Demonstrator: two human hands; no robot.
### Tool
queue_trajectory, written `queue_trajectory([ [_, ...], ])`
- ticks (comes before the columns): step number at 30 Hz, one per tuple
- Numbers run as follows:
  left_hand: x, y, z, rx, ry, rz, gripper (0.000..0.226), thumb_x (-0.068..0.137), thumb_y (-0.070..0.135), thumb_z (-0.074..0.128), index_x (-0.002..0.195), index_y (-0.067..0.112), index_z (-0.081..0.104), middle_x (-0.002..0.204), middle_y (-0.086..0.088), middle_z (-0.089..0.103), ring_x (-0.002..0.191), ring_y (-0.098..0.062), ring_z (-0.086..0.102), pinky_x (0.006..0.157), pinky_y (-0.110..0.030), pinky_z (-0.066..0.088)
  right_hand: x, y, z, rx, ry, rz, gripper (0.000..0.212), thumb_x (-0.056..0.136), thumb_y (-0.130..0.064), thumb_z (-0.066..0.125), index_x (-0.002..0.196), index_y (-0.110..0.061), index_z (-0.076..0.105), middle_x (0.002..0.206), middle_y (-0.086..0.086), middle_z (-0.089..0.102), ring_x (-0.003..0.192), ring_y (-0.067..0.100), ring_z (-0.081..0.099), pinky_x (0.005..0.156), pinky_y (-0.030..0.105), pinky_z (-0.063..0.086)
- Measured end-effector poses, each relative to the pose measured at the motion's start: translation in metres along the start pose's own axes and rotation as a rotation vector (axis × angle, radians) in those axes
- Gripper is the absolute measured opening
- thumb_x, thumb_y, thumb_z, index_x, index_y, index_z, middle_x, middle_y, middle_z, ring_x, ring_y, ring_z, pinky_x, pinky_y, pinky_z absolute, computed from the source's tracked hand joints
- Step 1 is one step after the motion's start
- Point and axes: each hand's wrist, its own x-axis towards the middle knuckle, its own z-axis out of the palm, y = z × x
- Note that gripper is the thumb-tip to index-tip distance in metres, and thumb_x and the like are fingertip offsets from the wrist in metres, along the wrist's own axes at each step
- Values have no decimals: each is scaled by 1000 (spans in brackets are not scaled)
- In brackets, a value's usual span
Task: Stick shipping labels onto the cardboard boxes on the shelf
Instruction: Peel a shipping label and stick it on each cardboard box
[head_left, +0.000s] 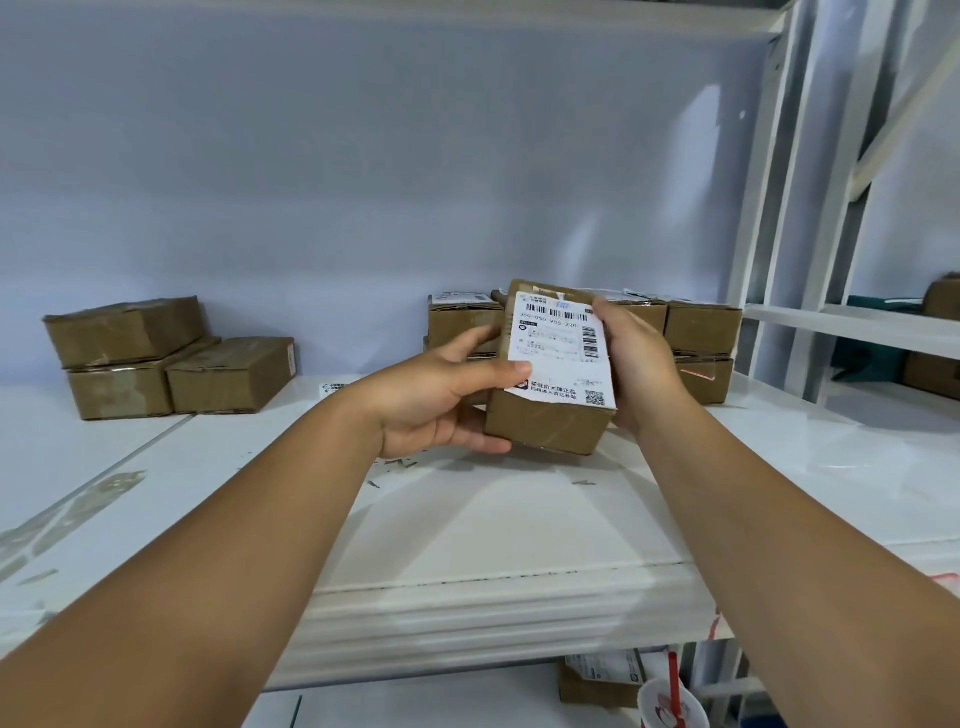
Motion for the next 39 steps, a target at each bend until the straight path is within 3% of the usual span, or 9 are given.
queue_trajectory([
  [2, 3, -1, -1, -46, 79, 30, 62, 84, 16, 63, 138, 29, 37, 106, 1, 69, 85, -18, 69, 69, -37, 60, 1, 1, 1, 31, -44, 25, 30, 96, -33, 53, 118, -15, 61, 104, 9, 73, 89, 28, 71, 79, 45, 55],
  [7, 8, 2, -6, -178, 278, 187, 44, 89, 14, 61, 128, 24, 46, 108, 0, 67, 95, -20, 67, 71, -33, 60, -3, 1, 8, 22, -183, 20, 48, 92, -30, 59, 138, -33, 42, 111, -3, 70, 85, 14, 67, 69, 28, 52],
  [13, 11, 1, -9, -270, 428, 338, 44, 89, 19, 62, 130, 24, 46, 113, -2, 66, 103, -21, 65, 72, -28, 58, -11, 3, 11, -95, -505, 39, 61, 78, -28, 67, 136, -33, 46, 116, 0, 67, 83, 21, 68, 77, 33, 55],
  [24, 2, 21, -53, -417, 544, 385, 40, 93, 18, 56, 132, 15, 47, 114, -9, 64, 99, -24, 64, 65, -28, 58, -16, 1, 61, -217, -424, -78, 67, 86, -33, 67, 143, -29, 33, 108, 0, 68, 74, 17, 66, 75, 32, 56],
  [27, 0, 25, -94, -475, 680, 412, 45, 92, 19, 57, 134, 12, 43, 113, -9, 62, 94, -22, 64, 60, -28, 57, -15, 11, 95, -348, -397, -46, 49, 90, -24, 64, 134, -19, 44, 97, 9, 68, 70, 16, 62, 75, 32, 54],
  [30, 3, 13, -128, -450, 816, 359, 42, 93, 21, 57, 132, 10, 43, 121, -10, 59, 103, -23, 62, 64, -29, 56, -14, 34, 116, -768, -407, -207, 15, 92, -20, 59, 101, -16, 69, 92, 1, 69, 74, 12, 61, 68, 26, 51],
  [32, 9, 2, -139, -451, 836, 266, 30, 93, 22, 57, 120, 13, 49, 118, -9, 60, 98, -20, 62, 60, -29, 55, -17, 46, 119, -1014, -541, -290, 23, 90, -38, 61, 106, -24, 69, 104, -7, 69, 89, 8, 63, 72, 22, 47],
  [35, 20, -8, -143, -424, 802, 114, 29, 93, 26, 57, 120, 15, 52, 113, -9, 60, 84, -16, 60, 48, -24, 56, -20, 59, 116, -1188, -753, -256, 62, 79, -63, 62, 132, -32, 54, 138, -8, 52, 126, 12, 47, 90, 23, 36],
  [39, 37, -10, -142, -355, 806, 60, 36, 92, 26, 59, 124, 11, 51, 113, -9, 58, 93, -21, 59, 53, -27, 57, -14, 68, 109, -1313, -823, -188, 74, 75, -69, 62, 139, -37, 43, 148, -6, 41, 134, 14, 39, 107, 28, 33],
])
